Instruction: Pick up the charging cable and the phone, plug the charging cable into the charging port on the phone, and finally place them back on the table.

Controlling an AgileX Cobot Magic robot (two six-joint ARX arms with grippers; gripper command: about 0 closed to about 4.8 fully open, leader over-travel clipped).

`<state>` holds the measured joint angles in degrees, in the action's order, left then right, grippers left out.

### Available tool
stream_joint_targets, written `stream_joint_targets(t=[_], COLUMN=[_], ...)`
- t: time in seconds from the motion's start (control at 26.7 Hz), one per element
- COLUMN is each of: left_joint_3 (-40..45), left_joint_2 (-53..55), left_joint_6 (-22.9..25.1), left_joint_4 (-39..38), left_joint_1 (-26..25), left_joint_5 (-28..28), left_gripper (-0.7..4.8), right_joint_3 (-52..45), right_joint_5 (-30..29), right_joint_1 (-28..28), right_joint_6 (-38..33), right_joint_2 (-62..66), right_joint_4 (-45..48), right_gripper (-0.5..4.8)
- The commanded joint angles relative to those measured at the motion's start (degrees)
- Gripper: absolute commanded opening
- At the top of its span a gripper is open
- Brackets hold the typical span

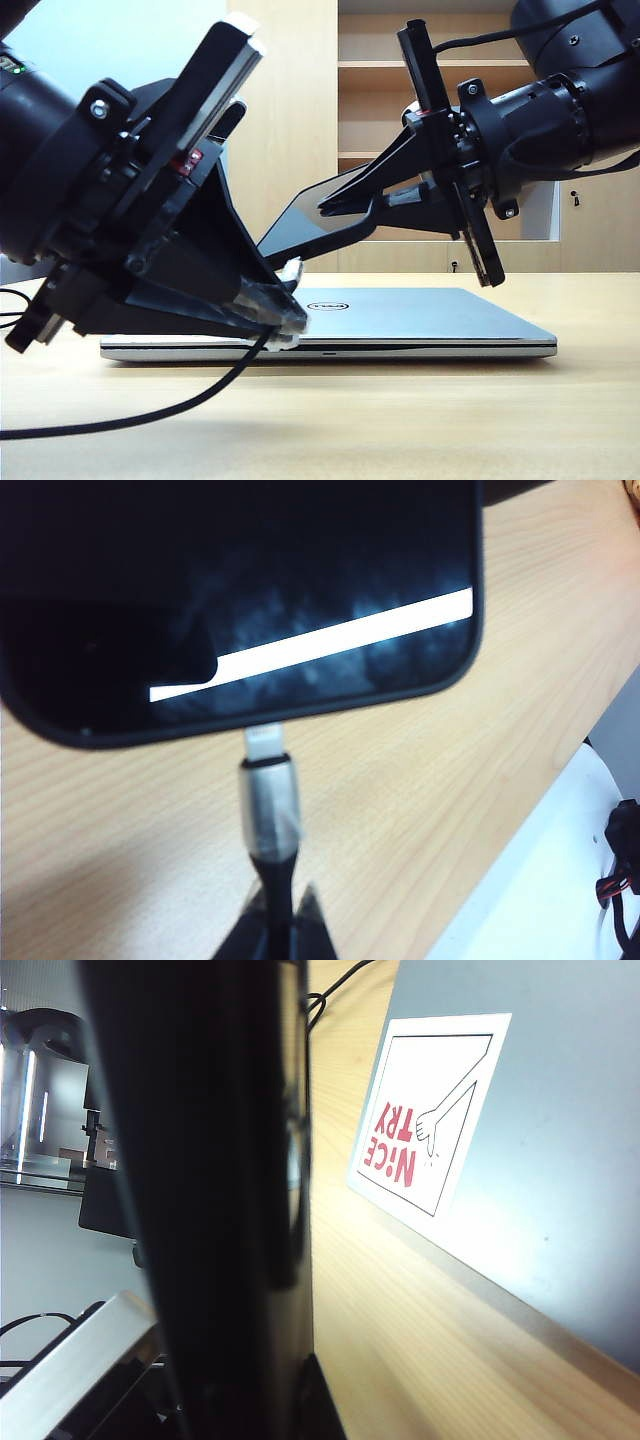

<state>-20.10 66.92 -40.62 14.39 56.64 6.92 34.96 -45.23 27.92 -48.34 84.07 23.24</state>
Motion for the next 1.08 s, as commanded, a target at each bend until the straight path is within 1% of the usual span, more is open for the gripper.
stream_joint_targets(t=[0.04, 0.49, 0.6, 0.93, 1.01, 1.08], left_joint_3=[-0.2, -0.2, -0.2, -0.22, -0.22, -0.22], left_joint_2=[-0.13, -0.13, -0.13, -0.13, -0.15, -0.13], left_joint_6=[0.07, -0.13, 0.07, 0.0, -0.04, -0.11], left_joint_4=[1.16, 1.16, 1.42, 1.46, 0.63, 0.09], left_joint_1=[-0.02, -0.02, -0.02, -0.02, -0.02, -0.02], left_joint_5=[-0.11, -0.11, -0.11, -0.11, -0.11, -0.11], left_gripper=[-0.07, -0.07, -0.07, -0.07, -0.07, -0.07], right_joint_3=[0.28, 0.28, 0.28, 0.28, 0.28, 0.28], right_joint_5=[-0.5, -0.31, 1.7, 1.64, 1.6, 1.22], right_joint_1=[0.13, 0.13, 0.13, 0.13, 0.13, 0.13], right_joint_6=[0.55, 0.22, 0.22, 0.28, -1.53, -1.57], right_joint_2=[-0.35, -0.35, -0.35, -0.35, -0.35, -0.35], right_joint_4=[2.34, 2.29, 2.29, 2.32, 2.32, 2.32], right_gripper=[-0.06, -0.06, -0.06, -0.06, -0.06, -0.06])
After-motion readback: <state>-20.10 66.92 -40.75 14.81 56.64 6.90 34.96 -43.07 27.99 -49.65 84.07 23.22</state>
